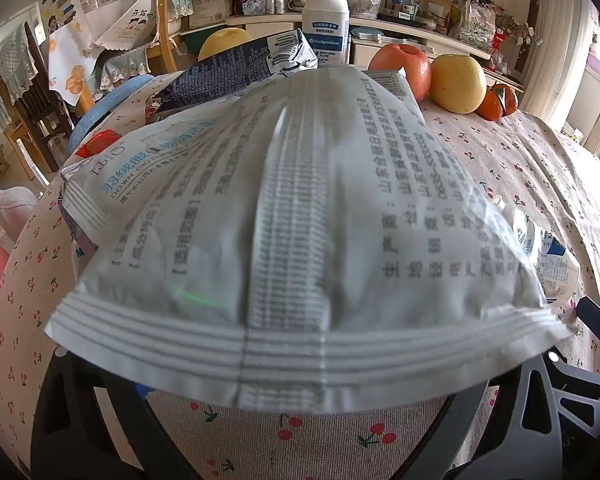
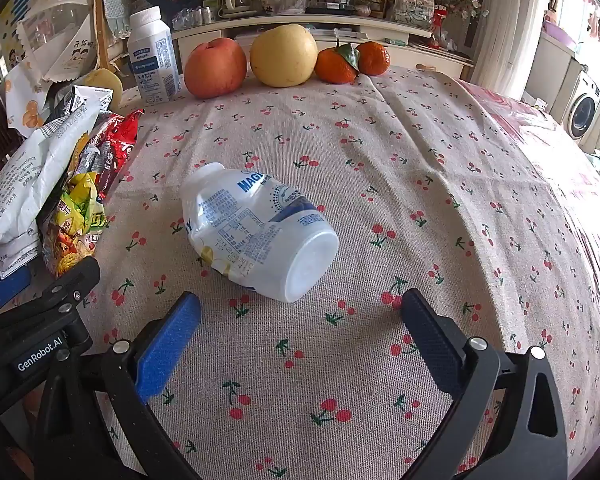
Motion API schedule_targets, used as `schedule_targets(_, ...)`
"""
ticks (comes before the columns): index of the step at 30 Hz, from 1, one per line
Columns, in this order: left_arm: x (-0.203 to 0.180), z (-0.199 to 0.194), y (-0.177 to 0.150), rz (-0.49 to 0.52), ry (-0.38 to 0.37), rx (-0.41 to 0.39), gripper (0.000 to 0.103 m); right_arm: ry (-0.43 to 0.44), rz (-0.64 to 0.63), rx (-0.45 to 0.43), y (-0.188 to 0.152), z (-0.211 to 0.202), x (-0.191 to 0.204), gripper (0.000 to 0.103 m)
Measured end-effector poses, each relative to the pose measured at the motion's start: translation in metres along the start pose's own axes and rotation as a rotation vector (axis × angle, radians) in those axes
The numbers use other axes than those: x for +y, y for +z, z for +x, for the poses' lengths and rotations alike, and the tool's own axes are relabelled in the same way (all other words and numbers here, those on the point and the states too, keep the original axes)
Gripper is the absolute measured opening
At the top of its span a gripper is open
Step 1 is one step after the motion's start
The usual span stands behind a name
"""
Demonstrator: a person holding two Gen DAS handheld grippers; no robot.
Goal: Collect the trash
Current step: 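Move both tools toward the trash on the table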
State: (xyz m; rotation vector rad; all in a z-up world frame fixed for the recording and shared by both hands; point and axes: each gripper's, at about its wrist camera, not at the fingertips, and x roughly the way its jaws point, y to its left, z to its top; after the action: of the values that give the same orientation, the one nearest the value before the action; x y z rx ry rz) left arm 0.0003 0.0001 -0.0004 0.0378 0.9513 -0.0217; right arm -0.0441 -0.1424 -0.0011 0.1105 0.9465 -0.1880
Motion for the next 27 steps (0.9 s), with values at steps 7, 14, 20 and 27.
schedule_targets(7, 0.006, -0.003, -0.007, -0.003, -0.001, 0.002, 0.099, 0.007, -0.013, 0.001, 0.000, 0.000, 0.000, 0.099)
schedule_targets(14, 0.010, -0.028, -0.017, 0.016, 0.033, -0.051, 0.099, 0.028, -0.043, -0.003, -0.009, -0.008, 0.003, 0.099)
schedule_targets(20, 0.024, -0.062, -0.022, 0.008, 0.014, -0.112, 0.099, 0.022, -0.070, -0.114, -0.019, -0.044, 0.006, 0.099)
schedule_targets(27, 0.050, -0.100, -0.034, -0.014, -0.004, -0.162, 0.099, -0.002, -0.073, -0.273, -0.024, -0.094, 0.010, 0.099)
